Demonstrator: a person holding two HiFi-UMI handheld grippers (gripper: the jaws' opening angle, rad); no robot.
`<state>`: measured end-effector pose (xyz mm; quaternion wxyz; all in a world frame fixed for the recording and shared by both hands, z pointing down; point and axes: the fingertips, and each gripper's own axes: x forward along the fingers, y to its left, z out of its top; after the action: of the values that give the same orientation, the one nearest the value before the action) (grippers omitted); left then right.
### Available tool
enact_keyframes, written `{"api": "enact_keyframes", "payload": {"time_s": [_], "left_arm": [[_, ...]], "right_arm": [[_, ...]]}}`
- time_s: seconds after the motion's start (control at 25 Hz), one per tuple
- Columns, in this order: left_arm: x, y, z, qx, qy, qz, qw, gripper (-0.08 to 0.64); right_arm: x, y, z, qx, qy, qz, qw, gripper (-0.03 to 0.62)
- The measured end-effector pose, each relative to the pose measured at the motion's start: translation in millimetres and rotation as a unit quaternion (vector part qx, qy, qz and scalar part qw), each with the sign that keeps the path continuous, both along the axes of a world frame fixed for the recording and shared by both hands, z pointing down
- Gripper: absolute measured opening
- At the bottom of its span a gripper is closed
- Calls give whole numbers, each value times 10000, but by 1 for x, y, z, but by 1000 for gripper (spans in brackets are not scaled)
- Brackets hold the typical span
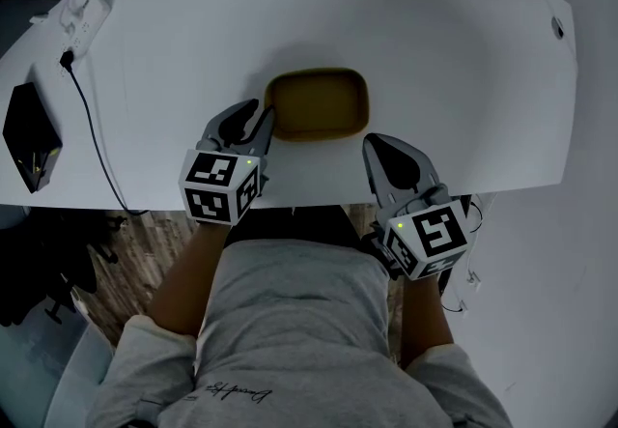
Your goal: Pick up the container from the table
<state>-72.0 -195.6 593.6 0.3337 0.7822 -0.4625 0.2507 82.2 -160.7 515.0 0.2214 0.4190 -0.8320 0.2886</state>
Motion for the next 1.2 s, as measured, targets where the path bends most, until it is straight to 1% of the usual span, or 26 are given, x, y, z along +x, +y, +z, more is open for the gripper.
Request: {"api": "enact_keyframes", "payload": {"time_s": [0.16,0.52,0.64,0.68,0.88,1.0,1.2], "left_arm": [[1,0,7,-141,48,-19,9999,117],[7,-3,17,-258,29,-78,9996,113],[8,-4,18,-240,-11,-130,9996,92],[7,-4,18,-228,-27,-166,9996,70],[2,-7,18,-286,-46,-438,9986,21],[1,-8,17,-312,-60,-546,9980,15],[0,-8,16,-323,-46,-598,9977,12]], "right_arm": [[0,1,4,-43,-22,47,10000,15],[2,5,9,-95,20,37,9999,15],[3,7,11,-99,23,33,9999,15],[3,7,11,-104,23,33,9999,15],[2,8,12,-128,23,30,9999,15],[3,8,11,-112,11,45,9999,15],[4,8,10,-114,11,52,9999,15]]}}
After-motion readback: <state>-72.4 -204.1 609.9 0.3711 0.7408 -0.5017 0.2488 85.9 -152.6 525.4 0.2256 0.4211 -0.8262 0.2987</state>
